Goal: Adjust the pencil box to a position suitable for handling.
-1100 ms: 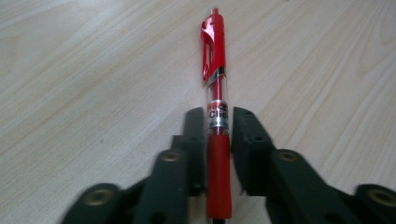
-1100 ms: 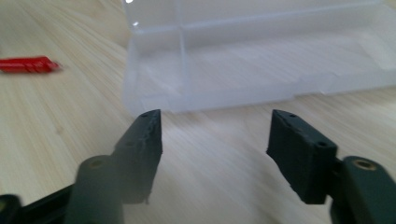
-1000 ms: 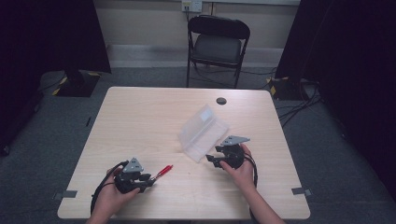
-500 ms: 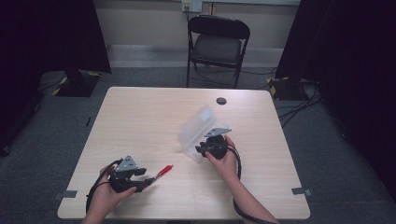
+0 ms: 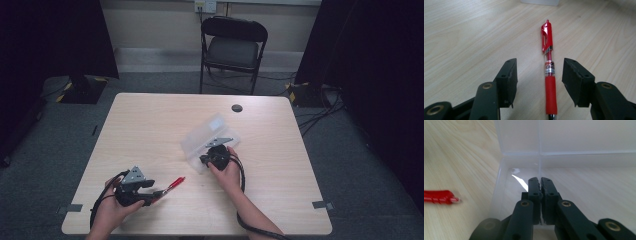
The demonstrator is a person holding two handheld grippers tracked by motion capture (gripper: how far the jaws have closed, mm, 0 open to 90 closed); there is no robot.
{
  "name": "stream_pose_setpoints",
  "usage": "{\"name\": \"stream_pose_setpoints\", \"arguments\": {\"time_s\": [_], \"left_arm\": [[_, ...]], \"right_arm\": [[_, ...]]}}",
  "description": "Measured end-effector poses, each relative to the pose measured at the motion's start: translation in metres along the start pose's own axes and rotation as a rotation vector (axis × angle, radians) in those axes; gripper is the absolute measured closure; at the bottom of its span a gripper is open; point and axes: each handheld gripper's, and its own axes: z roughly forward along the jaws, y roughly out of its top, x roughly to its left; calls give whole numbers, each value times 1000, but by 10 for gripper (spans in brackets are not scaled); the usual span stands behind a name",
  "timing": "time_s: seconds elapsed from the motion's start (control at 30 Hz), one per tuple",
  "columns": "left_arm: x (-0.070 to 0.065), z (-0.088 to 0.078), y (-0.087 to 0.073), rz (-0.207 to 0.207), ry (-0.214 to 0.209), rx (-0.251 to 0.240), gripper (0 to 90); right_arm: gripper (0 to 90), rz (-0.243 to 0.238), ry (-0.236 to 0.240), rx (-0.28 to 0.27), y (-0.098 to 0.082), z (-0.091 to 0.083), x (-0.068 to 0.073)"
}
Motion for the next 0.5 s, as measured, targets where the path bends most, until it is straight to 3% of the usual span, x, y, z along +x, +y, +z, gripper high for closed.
{"name": "stream_pose_setpoints", "arguments": {"time_s": [0.37, 0.5], "left_arm": [[-3, 2, -3, 23, -23, 30, 473], [-5, 1, -3, 18, -21, 25, 476]], "right_arm": [[847, 27, 59, -26, 18, 31, 37], [733, 7, 80, -53, 23, 30, 47]]}}
